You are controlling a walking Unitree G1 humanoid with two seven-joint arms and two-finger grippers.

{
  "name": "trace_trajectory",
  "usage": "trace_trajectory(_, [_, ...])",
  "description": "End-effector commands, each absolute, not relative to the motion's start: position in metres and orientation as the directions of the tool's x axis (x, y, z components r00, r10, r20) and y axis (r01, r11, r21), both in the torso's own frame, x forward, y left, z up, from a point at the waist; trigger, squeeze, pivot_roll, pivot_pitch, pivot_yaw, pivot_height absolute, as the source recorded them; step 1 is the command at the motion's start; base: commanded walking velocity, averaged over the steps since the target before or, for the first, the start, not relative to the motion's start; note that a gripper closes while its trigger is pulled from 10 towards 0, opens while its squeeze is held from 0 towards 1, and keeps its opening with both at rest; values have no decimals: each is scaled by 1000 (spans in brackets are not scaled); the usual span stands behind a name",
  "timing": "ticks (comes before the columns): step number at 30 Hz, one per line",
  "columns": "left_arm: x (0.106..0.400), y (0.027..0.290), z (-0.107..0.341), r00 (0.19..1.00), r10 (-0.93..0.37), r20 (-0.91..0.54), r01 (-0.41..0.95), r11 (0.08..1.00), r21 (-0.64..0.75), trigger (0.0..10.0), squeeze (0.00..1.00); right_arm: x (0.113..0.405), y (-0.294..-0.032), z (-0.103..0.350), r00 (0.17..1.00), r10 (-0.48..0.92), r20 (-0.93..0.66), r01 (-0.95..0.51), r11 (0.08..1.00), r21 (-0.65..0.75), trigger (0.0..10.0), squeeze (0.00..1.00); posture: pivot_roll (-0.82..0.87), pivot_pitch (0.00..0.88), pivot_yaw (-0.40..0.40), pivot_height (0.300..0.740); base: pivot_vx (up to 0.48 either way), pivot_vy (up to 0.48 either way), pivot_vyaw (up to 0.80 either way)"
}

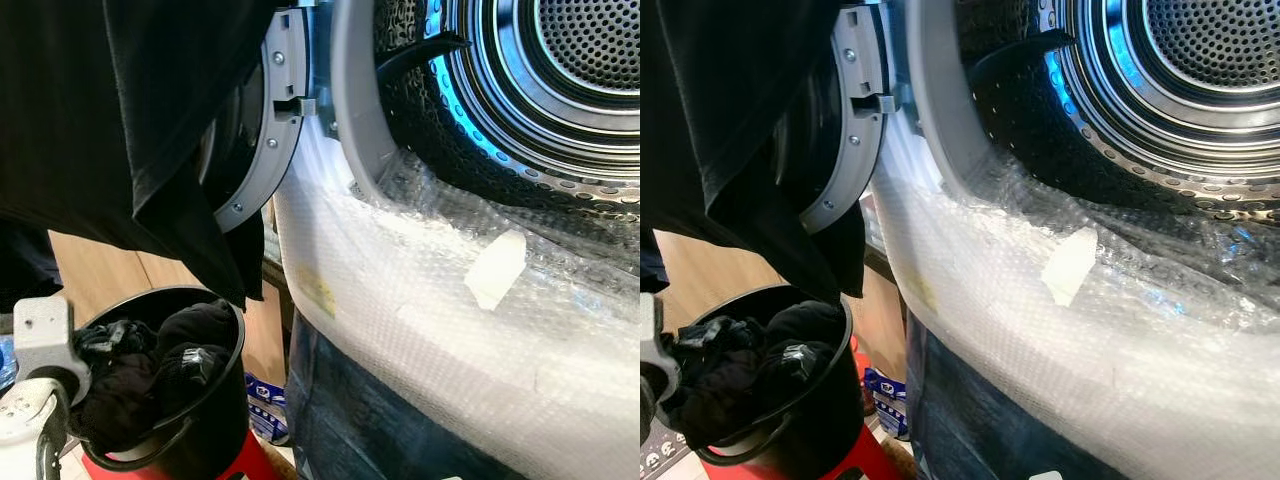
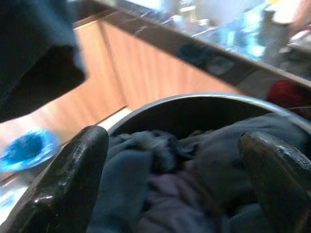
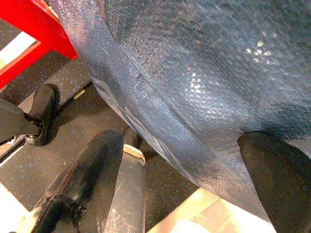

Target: Clothes washing

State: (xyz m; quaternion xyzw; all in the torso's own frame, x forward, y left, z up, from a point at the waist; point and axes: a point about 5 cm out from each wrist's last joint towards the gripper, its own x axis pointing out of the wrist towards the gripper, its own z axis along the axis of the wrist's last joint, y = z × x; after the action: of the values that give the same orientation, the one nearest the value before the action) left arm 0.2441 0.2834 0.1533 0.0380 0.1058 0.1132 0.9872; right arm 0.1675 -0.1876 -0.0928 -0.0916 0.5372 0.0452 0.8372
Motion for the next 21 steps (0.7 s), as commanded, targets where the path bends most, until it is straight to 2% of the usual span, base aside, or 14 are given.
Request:
trace_trajectory(1, [241, 281, 156, 958, 212, -195, -192, 975, 115, 10000, 1000, 172, -186, -91, 437, -17, -899, -180, 978, -106, 10000, 0, 243, 0, 19, 740, 0, 0, 0])
trace_trajectory(7, [227, 262, 154, 944, 200, -263, -169, 976, 138, 10000, 1000, 171, -187, -91, 435, -19, -900, -184, 977, -109, 10000, 0, 245, 0, 20, 740, 0, 0, 0])
trace_trajectory(13, [213, 265, 151, 889, 313, -334, -277, 949, 152, 10000, 1000, 172, -190, -90, 436, -21, -900, -191, 975, -116, 10000, 0, 264, 0, 11, 740, 0, 0, 0])
trace_trajectory(15, [211, 266, 147, 880, 315, -356, -278, 948, 154, 10000, 1000, 172, -190, -90, 436, -21, -899, -193, 974, -116, 10000, 0, 265, 0, 11, 740, 0, 0, 0])
trace_trajectory(17, [203, 265, 129, 840, 306, -449, -265, 952, 152, 10000, 1000, 174, -188, -90, 439, -16, -899, -204, 972, -118, 10000, 0, 265, 0, 11, 740, 0, 0, 0])
trace_trajectory(21, [194, 265, 117, 797, 328, -506, -256, 944, 209, 10000, 1000, 176, -188, -89, 443, -13, -896, -211, 970, -118, 10000, 0, 260, 0, 11, 740, 0, 0, 0])
